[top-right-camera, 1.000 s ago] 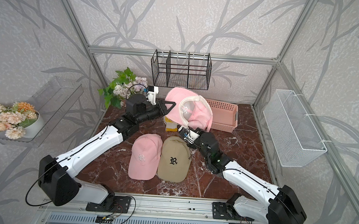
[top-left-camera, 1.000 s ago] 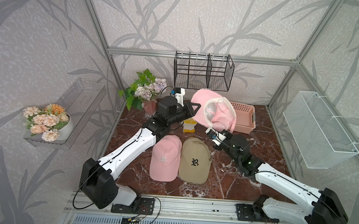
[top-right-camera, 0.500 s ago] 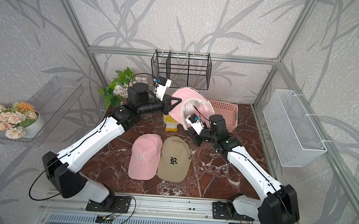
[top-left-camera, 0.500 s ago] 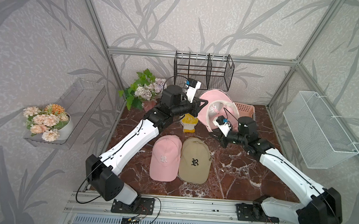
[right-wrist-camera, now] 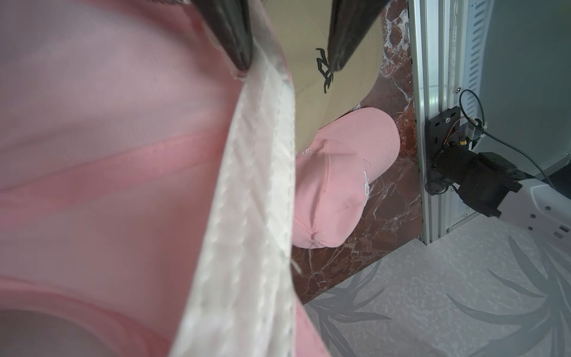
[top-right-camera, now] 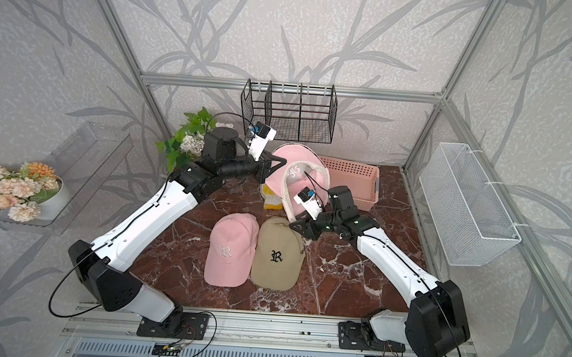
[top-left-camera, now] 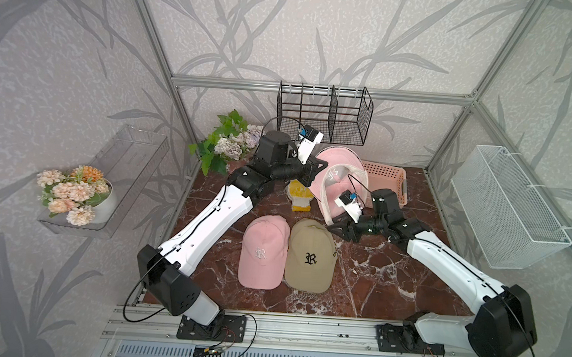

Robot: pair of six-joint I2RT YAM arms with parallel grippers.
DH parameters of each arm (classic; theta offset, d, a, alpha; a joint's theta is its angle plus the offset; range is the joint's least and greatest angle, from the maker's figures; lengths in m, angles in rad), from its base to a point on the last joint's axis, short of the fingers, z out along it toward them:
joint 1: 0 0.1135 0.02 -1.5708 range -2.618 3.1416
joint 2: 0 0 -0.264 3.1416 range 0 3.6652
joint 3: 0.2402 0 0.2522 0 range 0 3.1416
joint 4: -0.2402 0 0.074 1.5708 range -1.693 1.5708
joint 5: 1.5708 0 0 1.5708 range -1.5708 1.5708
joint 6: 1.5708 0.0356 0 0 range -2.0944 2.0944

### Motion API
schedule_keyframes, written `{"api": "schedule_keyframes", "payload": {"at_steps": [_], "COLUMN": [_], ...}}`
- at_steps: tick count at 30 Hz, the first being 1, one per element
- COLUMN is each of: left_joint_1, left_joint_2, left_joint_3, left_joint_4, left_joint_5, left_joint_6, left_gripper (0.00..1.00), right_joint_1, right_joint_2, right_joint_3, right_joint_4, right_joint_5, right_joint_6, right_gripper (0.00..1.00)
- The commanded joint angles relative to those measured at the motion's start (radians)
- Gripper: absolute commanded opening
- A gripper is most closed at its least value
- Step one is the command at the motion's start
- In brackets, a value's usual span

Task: Turn the baseball cap inside out
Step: Turn over the baseball cap.

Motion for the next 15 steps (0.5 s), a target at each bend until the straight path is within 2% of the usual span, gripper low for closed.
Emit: {"api": "schedule_keyframes", "payload": {"at_steps": [1,3,5,10,15], "left_joint_1": [0.017,0.017,0.016,0.016,0.01], "left_joint_2": [-0.033,-0.032,-0.032,-0.032,-0.024], "left_joint_3": [0.054,0.047,0.035,-0.004,-0.027], "left_joint_4": [0.083,0.08,0.078,0.088,0.102], "left_joint_5": [0.005,0.015,0.018,0.008,0.062], "left_joint_6": [0.014,0.016,0.016,-0.034,-0.102], "left_gripper": [0.0,0.0,0.0,0.0,0.0], "right_joint_1": [-0.005,-0.004,-0.003,-0.001,0.057], "right_joint_2": [-0.015,-0.044,-0.094,-0.252,-0.316], "right_joint_3": [-0.03,-0.029,-0.049,-0.113,-0.144], "right_joint_4": [-0.085,-0.076,-0.018,0.182,0.305], "right_joint_5": [0.084,0.103,0.1,0.201,0.44], "right_joint_6": [0.0,-0.003,0.012,0.157,0.174], "right_gripper": [0.46,0.47,0.53,0.55,0.54]}}
